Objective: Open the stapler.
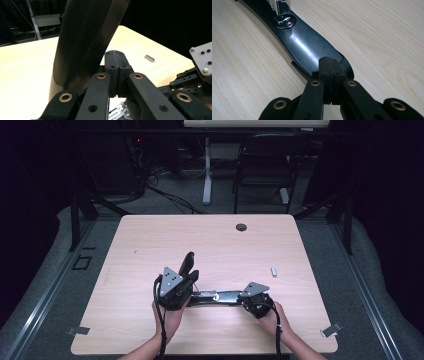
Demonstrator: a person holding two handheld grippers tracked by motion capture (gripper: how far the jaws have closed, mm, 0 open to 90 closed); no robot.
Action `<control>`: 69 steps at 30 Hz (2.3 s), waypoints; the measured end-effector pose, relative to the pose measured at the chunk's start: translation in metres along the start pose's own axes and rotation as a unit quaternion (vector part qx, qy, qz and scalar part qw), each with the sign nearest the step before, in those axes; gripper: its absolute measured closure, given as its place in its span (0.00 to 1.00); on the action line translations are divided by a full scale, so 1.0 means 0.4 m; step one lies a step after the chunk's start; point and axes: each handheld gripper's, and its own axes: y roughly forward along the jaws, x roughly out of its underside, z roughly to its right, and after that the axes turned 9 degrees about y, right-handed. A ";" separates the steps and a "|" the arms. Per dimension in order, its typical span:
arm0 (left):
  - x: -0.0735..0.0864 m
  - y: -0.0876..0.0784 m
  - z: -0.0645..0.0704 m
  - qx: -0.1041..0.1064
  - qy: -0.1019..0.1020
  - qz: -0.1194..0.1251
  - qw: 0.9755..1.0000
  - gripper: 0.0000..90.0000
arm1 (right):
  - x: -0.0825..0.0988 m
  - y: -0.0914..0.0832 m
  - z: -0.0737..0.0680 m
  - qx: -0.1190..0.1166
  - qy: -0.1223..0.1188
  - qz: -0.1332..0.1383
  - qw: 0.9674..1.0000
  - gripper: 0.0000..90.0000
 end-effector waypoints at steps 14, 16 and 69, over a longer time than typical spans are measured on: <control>0.000 -0.020 -0.022 -0.005 -0.002 -0.002 1.000 1.00 | 0.000 0.000 -0.001 -0.001 -0.001 -0.001 1.000 1.00; 0.000 -0.021 -0.022 -0.006 -0.003 -0.002 1.000 1.00 | -0.001 0.000 -0.001 -0.001 -0.001 -0.001 1.000 1.00; 0.009 -0.072 -0.073 -0.030 -0.034 -0.011 0.999 1.00 | -0.003 -0.002 0.003 -0.005 -0.001 -0.008 1.000 1.00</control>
